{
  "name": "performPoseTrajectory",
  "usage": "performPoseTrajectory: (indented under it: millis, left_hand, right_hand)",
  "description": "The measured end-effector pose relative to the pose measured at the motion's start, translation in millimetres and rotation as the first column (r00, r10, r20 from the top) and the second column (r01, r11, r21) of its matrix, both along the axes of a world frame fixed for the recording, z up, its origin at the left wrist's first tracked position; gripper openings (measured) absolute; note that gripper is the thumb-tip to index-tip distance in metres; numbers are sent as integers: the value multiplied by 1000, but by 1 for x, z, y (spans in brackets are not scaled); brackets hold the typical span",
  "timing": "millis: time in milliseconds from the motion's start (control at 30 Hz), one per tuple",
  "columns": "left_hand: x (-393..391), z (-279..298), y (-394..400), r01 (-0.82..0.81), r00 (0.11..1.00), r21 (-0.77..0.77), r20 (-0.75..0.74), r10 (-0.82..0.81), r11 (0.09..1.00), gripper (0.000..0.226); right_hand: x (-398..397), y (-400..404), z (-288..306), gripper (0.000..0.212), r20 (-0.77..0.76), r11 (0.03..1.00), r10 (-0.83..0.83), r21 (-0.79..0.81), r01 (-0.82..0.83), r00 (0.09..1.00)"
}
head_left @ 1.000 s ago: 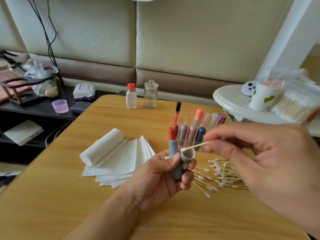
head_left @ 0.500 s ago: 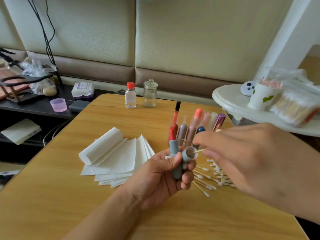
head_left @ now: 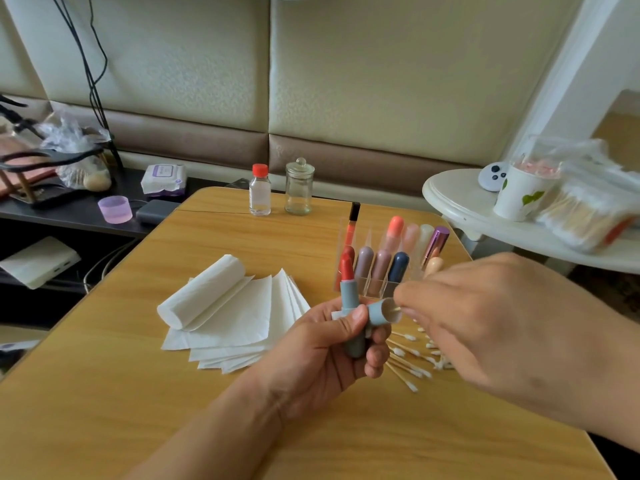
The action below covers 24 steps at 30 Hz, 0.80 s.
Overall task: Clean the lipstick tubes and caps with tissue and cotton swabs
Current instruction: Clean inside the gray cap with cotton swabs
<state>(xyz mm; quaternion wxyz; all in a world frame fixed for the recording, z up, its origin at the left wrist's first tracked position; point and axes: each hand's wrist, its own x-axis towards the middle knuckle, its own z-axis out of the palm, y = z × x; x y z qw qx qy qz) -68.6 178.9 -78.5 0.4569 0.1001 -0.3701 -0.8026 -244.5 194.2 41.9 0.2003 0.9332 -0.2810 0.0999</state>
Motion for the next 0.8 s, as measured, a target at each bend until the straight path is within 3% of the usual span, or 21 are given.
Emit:
performPoseTrajectory:
  millis: [100, 200, 267, 333, 467, 600, 700, 800]
  left_hand:
    - [0, 2, 0, -21, 1000, 11, 22, 21, 1000, 22]
    - [0, 1, 1, -47, 998, 26, 39, 46, 999, 18]
    - [0, 1, 1, -38, 999, 39, 39, 36, 999, 14]
    - [1, 1, 0, -2, 1000, 65, -5, 2, 998, 11]
    - [6, 3, -1, 103, 986, 118, -146, -86, 988, 13]
    - [5, 3, 1, 125, 976, 107, -194, -103, 986, 22]
    - [5, 4, 1, 131, 974, 89, -198, -111, 987, 22]
    - [5, 4, 2, 136, 974, 87, -193, -118, 987, 20]
  right_hand:
    - [-1, 5, -2, 29, -40, 994, 34, -98, -37, 999]
    - [-8, 10, -10, 30, -41, 1000, -1, 24, 2, 999]
    - [-11, 13, -9, 18, 34, 984, -44, 173, 37, 998]
    - [-15, 13, -3, 7, 157, 974, -92, 220, 56, 983]
    - [-20, 20, 10, 11, 391, 974, -166, 211, 88, 905]
    - [-27, 30, 13, 14, 546, 947, -249, 310, 84, 800]
    - [-30, 37, 12, 21, 601, 938, -266, 343, 58, 754]
    - [-29, 42, 11, 18, 552, 942, -267, 324, 91, 790]
